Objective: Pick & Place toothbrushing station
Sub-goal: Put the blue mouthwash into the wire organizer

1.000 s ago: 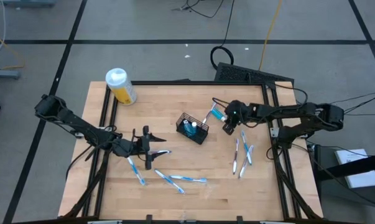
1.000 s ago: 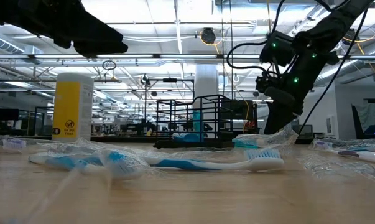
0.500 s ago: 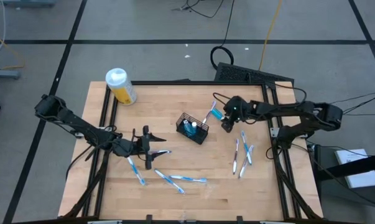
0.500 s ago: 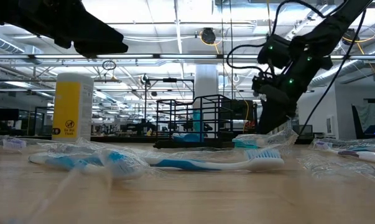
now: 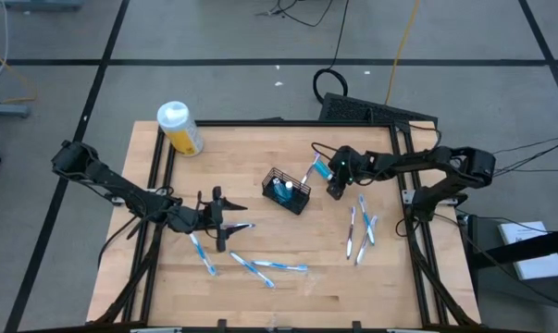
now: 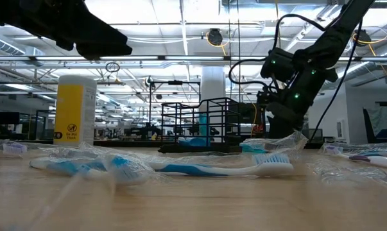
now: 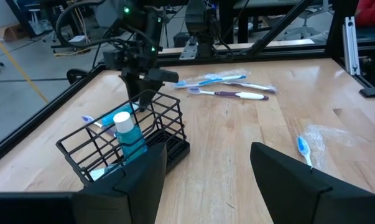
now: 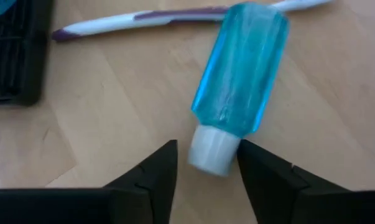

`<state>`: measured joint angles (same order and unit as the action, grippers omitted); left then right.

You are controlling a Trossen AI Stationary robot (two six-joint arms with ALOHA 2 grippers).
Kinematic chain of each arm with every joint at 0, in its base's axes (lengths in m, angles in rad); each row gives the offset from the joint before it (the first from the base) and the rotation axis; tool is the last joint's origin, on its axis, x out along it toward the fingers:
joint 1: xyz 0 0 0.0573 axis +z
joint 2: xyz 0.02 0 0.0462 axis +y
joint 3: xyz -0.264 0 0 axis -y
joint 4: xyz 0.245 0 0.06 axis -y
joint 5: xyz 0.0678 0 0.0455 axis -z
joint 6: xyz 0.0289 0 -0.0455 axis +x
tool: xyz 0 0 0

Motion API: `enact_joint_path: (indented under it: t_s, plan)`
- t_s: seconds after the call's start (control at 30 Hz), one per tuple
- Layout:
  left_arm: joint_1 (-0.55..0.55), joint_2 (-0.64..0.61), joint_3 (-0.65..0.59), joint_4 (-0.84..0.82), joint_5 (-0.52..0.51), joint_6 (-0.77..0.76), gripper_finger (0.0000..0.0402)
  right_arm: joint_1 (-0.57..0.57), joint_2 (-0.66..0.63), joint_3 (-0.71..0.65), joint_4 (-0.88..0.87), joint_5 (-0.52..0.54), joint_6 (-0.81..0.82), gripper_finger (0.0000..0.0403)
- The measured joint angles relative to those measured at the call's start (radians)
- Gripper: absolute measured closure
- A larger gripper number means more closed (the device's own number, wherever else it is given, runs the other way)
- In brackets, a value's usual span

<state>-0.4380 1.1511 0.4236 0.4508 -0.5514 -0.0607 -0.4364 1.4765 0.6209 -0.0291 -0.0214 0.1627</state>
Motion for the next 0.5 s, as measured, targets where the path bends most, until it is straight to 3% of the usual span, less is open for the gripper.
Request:
enact_joint_path:
  t_s: [0.17,0.33,0.5]
  plan:
    - [0.001,0.0,0.0,0.0,0.0,-0.002,0.016,0.016,-0.001,0.0,-0.003,0.021,-0.024,0.0322]
    - [0.001,0.0,0.0,0.003,0.0,-0.005,0.016,0.043,-0.001,0.0,-0.007,0.035,-0.031,0.0322]
    - [0.001,0.0,0.0,0.004,0.0,-0.007,0.016,0.08,-0.012,0.001,-0.046,0.118,-0.03,0.0322]
